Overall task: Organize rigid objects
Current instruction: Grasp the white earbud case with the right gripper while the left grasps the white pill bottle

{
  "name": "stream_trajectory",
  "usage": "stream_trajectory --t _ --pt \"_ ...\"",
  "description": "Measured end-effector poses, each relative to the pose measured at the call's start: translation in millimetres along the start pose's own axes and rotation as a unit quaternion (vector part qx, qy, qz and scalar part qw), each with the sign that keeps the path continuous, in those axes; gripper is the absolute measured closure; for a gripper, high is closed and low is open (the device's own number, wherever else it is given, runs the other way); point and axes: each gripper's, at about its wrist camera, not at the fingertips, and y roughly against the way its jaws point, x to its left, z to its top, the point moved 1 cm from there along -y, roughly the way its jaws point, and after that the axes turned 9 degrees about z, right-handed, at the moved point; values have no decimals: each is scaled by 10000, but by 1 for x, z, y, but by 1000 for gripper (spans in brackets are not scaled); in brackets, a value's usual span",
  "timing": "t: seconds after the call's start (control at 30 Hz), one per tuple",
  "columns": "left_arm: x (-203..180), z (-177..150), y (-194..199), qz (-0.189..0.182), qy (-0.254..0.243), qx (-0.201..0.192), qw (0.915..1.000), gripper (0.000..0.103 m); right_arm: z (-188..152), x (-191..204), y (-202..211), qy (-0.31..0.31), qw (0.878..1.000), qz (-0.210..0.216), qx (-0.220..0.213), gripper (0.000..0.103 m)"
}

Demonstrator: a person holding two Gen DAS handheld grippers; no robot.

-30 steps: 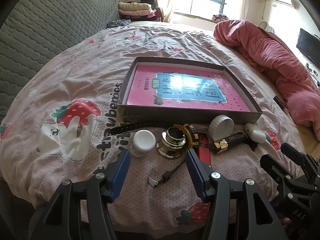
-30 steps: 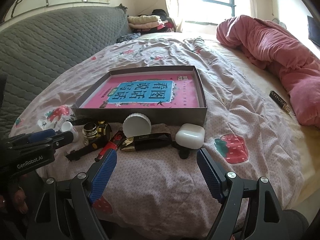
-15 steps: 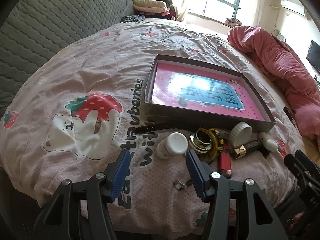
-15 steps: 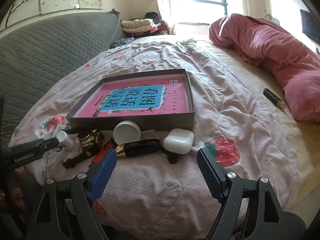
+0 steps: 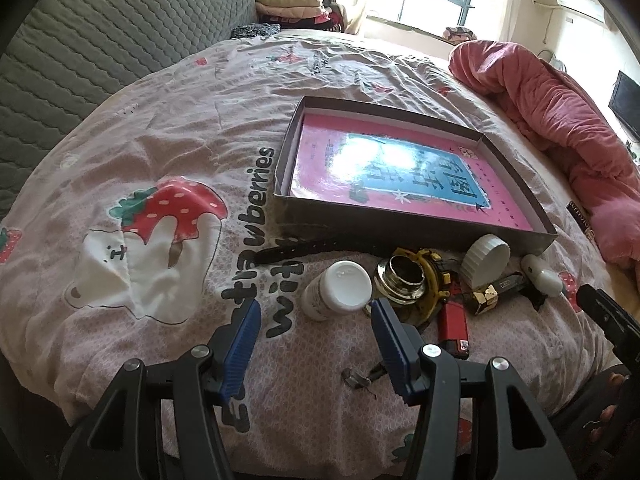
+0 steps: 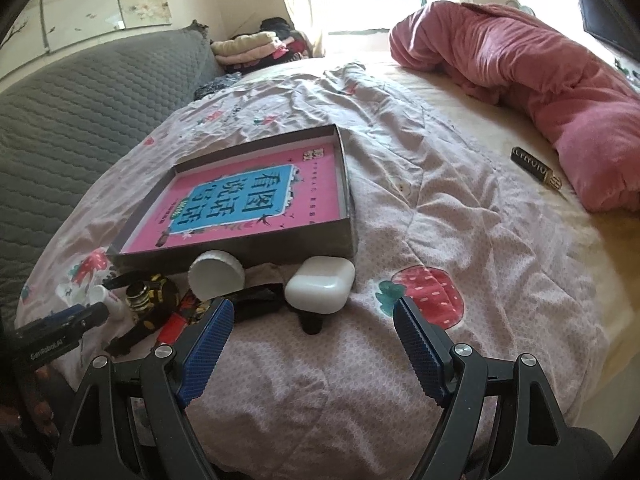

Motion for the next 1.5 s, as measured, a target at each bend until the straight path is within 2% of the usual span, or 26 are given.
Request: stream_trajectory --t 0.73,1.0,1.1,1.17,1.4,1.5 --pt "-3 3 -32 174 -152 93 9997 46 7 -11 -60 8 9985 -373 406 20" --pt "-3 5 -34 163 -140 77 9997 46 12 -17 -71 -154 9984 -333 437 21" --pt "-3 6 -35 163 -141 70 9997 46 13 -18 -73 -128 9982 -382 455 27" --pt "-3 6 -35 177 -149 60 9997 46 12 -20 -77 -88 9975 -437 552 35" --pt "-7 6 -36 223 -169 -13 9996 46 12 -18 -83 67 9971 -427 623 42" --pt "-5 7 -38 199 -143 -30 9997 46 14 -20 -86 69 9975 -335 620 53"
